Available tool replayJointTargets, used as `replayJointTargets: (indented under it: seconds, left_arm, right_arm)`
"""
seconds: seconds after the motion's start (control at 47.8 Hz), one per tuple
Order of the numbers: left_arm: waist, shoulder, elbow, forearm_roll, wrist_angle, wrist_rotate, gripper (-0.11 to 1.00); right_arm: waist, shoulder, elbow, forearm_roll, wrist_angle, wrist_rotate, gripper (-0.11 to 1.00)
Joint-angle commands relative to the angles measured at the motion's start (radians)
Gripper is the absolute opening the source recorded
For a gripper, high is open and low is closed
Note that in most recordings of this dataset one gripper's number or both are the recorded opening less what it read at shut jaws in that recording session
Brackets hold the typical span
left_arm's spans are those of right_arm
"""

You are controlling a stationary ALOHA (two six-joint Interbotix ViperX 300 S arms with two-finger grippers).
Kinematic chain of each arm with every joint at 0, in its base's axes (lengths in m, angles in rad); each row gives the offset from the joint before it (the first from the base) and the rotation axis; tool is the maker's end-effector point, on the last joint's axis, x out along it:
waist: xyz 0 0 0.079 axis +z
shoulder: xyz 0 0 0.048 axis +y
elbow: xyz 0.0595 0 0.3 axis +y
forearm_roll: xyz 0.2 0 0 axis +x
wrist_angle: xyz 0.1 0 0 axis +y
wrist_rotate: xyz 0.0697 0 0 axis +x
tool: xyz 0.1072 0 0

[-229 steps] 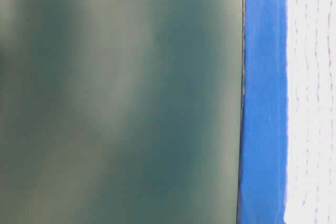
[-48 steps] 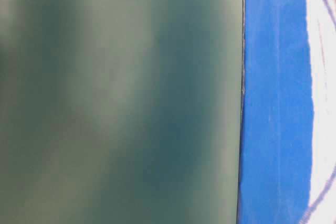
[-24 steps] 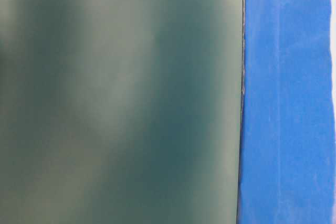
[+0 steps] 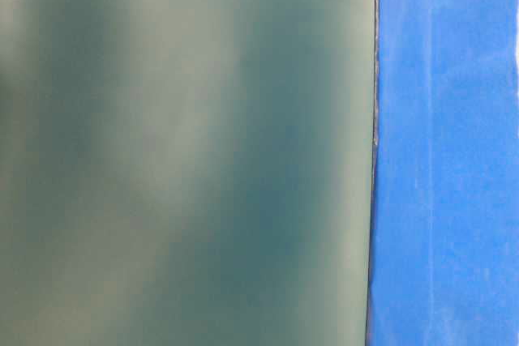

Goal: Fold the blue towel.
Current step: 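Lift the far edge with both grippers and fold it toward the near edge, then open both grippers to release the folded edge, then grasp the left and right ends of the folded strip with both grippers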

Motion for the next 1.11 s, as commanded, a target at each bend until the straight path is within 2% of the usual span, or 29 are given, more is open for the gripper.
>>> replayJointTargets:
  seconds: [0.0, 0.147, 0.272, 0.419, 0.481, 0.586, 0.649, 0.774, 0.921, 1.088]
  left_arm:
    - [-0.005, -0.002, -0.023, -0.002, 0.005, 0.002, 0.04]
    - [-0.005, 0.002, -0.031, -0.002, 0.021, 0.000, 0.08]
    - [-0.008, 0.002, -0.031, 0.000, 0.028, 0.000, 0.24]
    - [-0.018, -0.009, -0.032, 0.000, 0.038, 0.002, 0.48]
    - [-0.017, -0.017, -0.032, 0.000, 0.052, 0.015, 0.57]
    - [0.009, -0.043, -0.032, 0.002, 0.080, 0.029, 0.63]
    - [0.035, -0.063, -0.032, 0.002, 0.091, 0.040, 0.65]
    - [0.101, -0.097, -0.026, 0.002, 0.091, 0.074, 0.64]
    - [0.161, -0.103, -0.025, 0.002, 0.092, 0.109, 0.64]
    - [0.213, -0.092, -0.034, 0.002, 0.092, 0.149, 0.66]
  right_arm:
    - [0.005, 0.003, -0.025, 0.003, 0.011, 0.003, 0.05]
    - [0.009, 0.014, -0.041, 0.003, 0.040, 0.031, 0.05]
    - [0.023, 0.011, -0.054, 0.003, 0.055, 0.064, 0.06]
    - [0.037, 0.000, -0.067, 0.003, 0.094, 0.081, 0.09]
    - [0.035, -0.009, -0.069, -0.003, 0.107, 0.080, 0.25]
    - [0.012, -0.034, -0.067, -0.028, 0.120, 0.072, 0.56]
    - [-0.018, -0.051, -0.064, -0.051, 0.120, 0.069, 0.65]
    - [-0.106, -0.087, -0.054, -0.120, 0.120, 0.069, 0.59]
    - [-0.213, -0.103, -0.043, -0.186, 0.137, 0.069, 0.59]
    - [-0.279, -0.091, -0.043, -0.232, 0.166, 0.069, 0.59]
